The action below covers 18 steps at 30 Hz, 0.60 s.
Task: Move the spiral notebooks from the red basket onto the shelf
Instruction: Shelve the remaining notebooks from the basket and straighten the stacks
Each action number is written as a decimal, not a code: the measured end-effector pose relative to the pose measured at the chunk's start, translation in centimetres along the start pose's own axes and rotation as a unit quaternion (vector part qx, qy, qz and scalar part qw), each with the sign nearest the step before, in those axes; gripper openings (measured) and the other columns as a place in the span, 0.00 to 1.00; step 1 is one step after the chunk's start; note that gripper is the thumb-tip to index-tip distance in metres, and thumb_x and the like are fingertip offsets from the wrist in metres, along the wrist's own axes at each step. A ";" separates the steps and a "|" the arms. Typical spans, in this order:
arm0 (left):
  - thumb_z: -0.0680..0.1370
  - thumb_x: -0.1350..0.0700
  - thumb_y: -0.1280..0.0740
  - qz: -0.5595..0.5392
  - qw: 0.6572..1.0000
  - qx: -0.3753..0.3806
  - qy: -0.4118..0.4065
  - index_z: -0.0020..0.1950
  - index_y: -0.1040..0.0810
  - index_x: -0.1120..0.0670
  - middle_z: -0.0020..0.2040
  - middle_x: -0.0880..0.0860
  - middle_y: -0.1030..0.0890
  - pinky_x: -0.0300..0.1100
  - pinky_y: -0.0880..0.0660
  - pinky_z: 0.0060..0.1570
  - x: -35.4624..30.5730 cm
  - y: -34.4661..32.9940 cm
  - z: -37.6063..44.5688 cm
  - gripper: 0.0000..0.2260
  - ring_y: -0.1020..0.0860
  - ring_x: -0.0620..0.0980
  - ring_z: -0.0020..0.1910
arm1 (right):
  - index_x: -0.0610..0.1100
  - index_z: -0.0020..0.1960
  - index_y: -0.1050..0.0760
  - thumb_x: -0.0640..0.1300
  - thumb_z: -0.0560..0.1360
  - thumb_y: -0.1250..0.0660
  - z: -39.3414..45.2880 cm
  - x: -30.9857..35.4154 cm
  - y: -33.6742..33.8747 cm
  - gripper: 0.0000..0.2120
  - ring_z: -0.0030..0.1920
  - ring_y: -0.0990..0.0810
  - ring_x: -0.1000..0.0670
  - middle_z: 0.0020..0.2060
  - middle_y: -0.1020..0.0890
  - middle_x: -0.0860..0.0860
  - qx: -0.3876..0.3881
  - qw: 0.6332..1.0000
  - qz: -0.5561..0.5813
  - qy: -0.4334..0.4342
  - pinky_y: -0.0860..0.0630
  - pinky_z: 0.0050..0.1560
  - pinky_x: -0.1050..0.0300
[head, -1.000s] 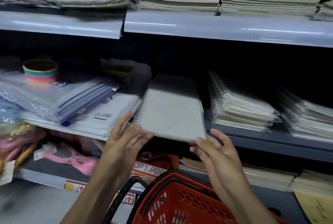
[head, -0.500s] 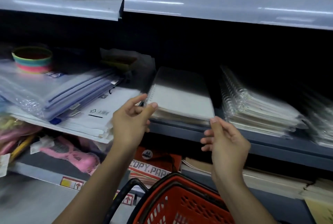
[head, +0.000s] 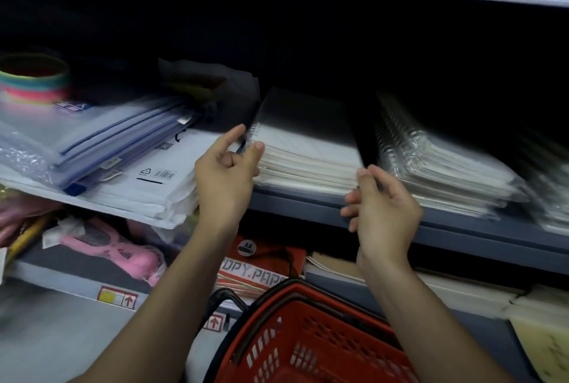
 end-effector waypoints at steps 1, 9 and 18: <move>0.77 0.53 0.28 0.008 1.000 0.004 -0.014 0.66 0.22 0.48 0.30 0.54 0.26 0.45 0.28 0.43 -0.1 0.2 -0.4 0.17 0.26 0.40 0.26 | 0.51 0.54 0.19 0.44 0.77 0.30 -0.5 0.0 0.5 0.06 0.24 0.25 0.50 0.29 0.19 0.47 0.009 1.000 -0.003 -0.001 0.32 0.21 0.61; 0.79 0.58 0.30 0.072 0.993 0.090 0.019 0.57 0.18 0.53 0.27 0.52 0.23 0.38 0.28 0.24 1.1 0.8 -6.6 0.07 0.27 0.44 0.24 | 0.42 0.48 0.20 0.40 0.79 0.33 -5.5 -1.1 8.1 0.04 0.25 0.25 0.49 0.29 0.20 0.44 0.105 0.986 -0.113 -0.065 0.31 0.22 0.59; 0.79 0.58 0.34 0.405 0.786 0.416 0.213 0.41 0.18 0.57 0.39 0.55 0.18 0.39 0.24 0.39 14.5 -1.0 -19.0 0.09 0.18 0.55 0.40 | 0.41 0.45 0.22 0.46 0.79 0.33 -14.8 -17.1 20.0 0.09 0.26 0.24 0.51 0.31 0.20 0.46 0.191 0.865 -0.302 -0.353 0.29 0.26 0.61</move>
Point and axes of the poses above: each hand's wrist, its own z-axis towards the middle knuckle, its own y-axis out of the back of the hand, x = y × z, the point moved 5 cm from there along z, towards the middle knuckle
